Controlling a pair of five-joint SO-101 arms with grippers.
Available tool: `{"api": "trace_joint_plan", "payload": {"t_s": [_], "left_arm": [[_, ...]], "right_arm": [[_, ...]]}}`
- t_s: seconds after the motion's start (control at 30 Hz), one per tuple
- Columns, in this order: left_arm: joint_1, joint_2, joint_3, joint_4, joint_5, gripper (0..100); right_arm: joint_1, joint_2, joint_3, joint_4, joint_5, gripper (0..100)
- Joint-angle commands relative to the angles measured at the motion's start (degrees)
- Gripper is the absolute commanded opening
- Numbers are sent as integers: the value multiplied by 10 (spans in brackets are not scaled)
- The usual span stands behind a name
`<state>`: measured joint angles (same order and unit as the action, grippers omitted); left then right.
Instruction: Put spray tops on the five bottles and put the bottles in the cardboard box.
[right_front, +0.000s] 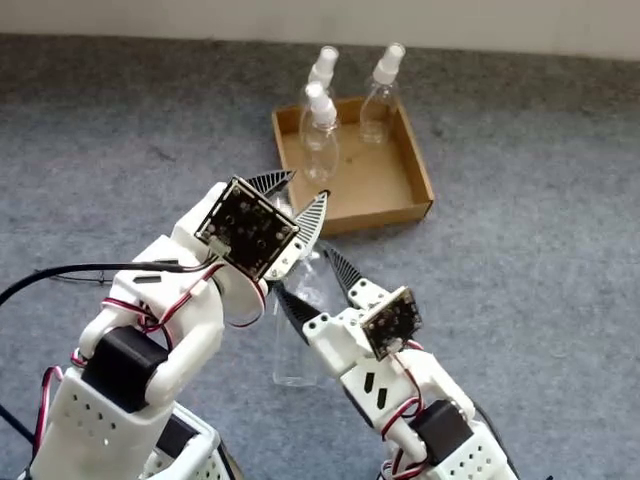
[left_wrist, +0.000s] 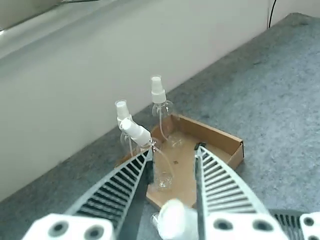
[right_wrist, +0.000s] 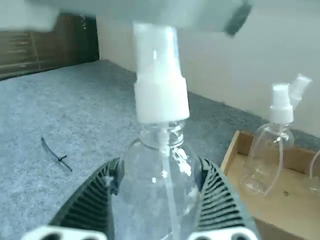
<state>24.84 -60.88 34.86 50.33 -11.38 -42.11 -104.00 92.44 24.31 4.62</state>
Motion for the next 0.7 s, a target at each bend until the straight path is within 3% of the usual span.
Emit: {"api": "trace_joint_plan", "payload": {"t_s": [0.0,0.17,0.43,0.57,0.67], "left_arm": [[32,2,-45,8,-2,134],[35,2,-50,18,-4,130],[-167,-3,-44,27,-1,130],[-151,1,-21,91,-4,130],[-118,0,10,89,-4,130]], "right_arm": [[-26,-6,6,-1,-1,5],[-27,-6,7,-1,-1,5],[16,-6,6,-2,-1,5],[20,-6,6,-2,-1,5],[20,-6,6,-2,-1,5]]}}
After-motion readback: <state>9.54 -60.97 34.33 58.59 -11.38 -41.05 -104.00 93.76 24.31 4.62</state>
